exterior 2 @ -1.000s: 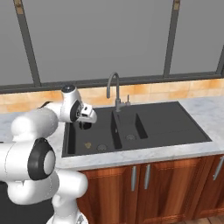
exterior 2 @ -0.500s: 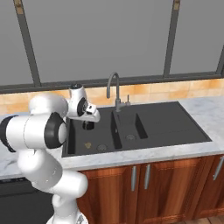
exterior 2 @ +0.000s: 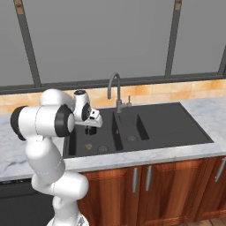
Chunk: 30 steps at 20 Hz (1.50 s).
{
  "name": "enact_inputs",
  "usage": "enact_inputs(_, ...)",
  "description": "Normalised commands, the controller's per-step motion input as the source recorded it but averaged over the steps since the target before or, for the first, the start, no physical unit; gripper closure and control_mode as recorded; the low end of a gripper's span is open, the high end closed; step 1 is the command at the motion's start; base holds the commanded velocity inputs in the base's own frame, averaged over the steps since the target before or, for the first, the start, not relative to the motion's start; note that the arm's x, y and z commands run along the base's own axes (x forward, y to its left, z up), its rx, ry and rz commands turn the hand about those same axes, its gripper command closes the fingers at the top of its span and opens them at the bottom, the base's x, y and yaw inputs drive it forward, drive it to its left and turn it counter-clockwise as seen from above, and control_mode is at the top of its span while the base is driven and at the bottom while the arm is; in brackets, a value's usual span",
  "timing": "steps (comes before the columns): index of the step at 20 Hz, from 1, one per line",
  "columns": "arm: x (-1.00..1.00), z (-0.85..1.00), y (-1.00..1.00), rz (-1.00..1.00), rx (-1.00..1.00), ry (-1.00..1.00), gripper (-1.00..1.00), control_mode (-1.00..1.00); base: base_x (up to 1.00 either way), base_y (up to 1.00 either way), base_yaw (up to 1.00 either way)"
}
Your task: Pick the mug and saucepan and place them in the sink. Then turn on the water.
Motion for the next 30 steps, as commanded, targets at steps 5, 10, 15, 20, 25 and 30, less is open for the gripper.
enact_inputs(5,0.20,-0.38,0.00,0.00,0.00,0.00,1.00,-1.00,0.00,0.00,0.00)
enact_inputs(10,0.36,-0.31,-0.01,-0.01,0.00,0.00,1.00,-1.00,0.00,0.00,0.00)
enact_inputs(15,0.29,-0.29,-0.05,-0.01,0.00,0.00,1.00,-1.00,0.00,0.00,0.00)
enact_inputs(20,0.17,-0.32,-0.08,-0.01,0.00,-0.01,1.00,-1.00,0.00,0.00,0.00)
enact_inputs(25,0.14,-0.34,-0.03,-0.01,0.00,-0.02,1.00,-1.00,0.00,0.00,0.00)
enact_inputs(30,0.16,-0.20,0.00,-0.01,0.00,-0.04,1.00,-1.00,0.00,0.00,0.00)
